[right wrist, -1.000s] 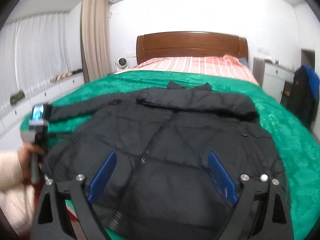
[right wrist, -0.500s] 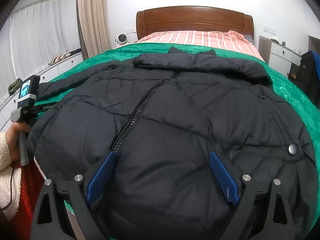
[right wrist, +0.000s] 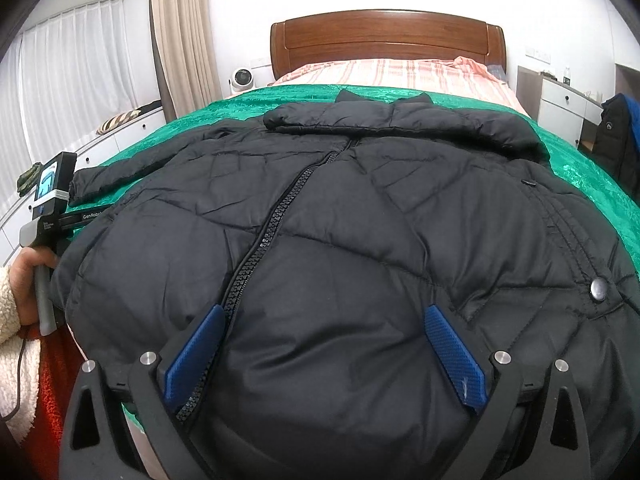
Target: Fold large clothes
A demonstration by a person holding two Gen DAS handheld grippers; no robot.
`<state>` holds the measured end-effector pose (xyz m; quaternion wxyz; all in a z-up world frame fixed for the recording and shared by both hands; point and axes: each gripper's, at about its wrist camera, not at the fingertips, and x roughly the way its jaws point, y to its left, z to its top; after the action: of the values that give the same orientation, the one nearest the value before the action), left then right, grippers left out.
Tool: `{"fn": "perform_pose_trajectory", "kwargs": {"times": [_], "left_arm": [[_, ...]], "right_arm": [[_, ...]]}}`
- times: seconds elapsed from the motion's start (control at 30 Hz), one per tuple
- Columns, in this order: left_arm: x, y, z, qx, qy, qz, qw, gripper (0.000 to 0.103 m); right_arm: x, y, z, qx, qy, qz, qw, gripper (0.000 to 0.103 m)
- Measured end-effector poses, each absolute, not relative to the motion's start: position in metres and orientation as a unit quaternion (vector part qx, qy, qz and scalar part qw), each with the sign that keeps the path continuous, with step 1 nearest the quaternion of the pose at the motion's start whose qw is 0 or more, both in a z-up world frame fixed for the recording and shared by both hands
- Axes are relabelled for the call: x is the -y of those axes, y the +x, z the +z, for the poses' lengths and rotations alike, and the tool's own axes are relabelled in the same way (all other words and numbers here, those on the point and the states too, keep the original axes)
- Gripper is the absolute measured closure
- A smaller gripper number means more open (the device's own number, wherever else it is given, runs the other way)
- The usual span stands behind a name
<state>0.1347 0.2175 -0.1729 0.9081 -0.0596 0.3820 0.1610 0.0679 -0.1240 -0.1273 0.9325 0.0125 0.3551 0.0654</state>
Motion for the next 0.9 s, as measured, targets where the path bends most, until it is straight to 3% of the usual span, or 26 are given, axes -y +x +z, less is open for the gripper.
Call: {"fn": "perform_pose_trajectory", "kwargs": {"times": [0.27,0.57,0.7,0.73,0.77,0.8,0.9], "left_arm": [[-0.234,0.135,-0.161,-0.403,-0.116,0.123,0.9,0.0],[-0.343,0.143,-0.155,-0.332,-0.409,0.132,0.84,0.0],[-0.393,0.169,-0.156,-0.29,-0.472,0.188,0.811,0.004],[-0.399,0.172,-0.155,-0.283,-0.476,0.198,0.809,0.027],[-0.406,0.177,-0.155,-0.282,-0.479,0.213,0.804,0.081],[-0.414,0.187,-0.155,-0.295,-0.479,0.211,0.799,0.095],[-0.408,0.207,-0.126,-0.312,-0.414,0.203,0.831,0.097]], "right_arm": [[0.125,0.068,-0.128,-0.356,0.013,0.068,0.932,0.003],[0.121,0.068,-0.128,-0.357,0.007,0.061,0.932,0.003],[0.12,0.067,-0.128,-0.359,0.006,0.058,0.932,0.003],[0.121,0.067,-0.128,-0.359,0.006,0.059,0.932,0.003],[0.121,0.066,-0.128,-0.359,0.006,0.059,0.932,0.003],[0.121,0.066,-0.128,-0.359,0.005,0.059,0.932,0.003],[0.121,0.066,-0.128,-0.359,0.009,0.058,0.931,0.002]]}}
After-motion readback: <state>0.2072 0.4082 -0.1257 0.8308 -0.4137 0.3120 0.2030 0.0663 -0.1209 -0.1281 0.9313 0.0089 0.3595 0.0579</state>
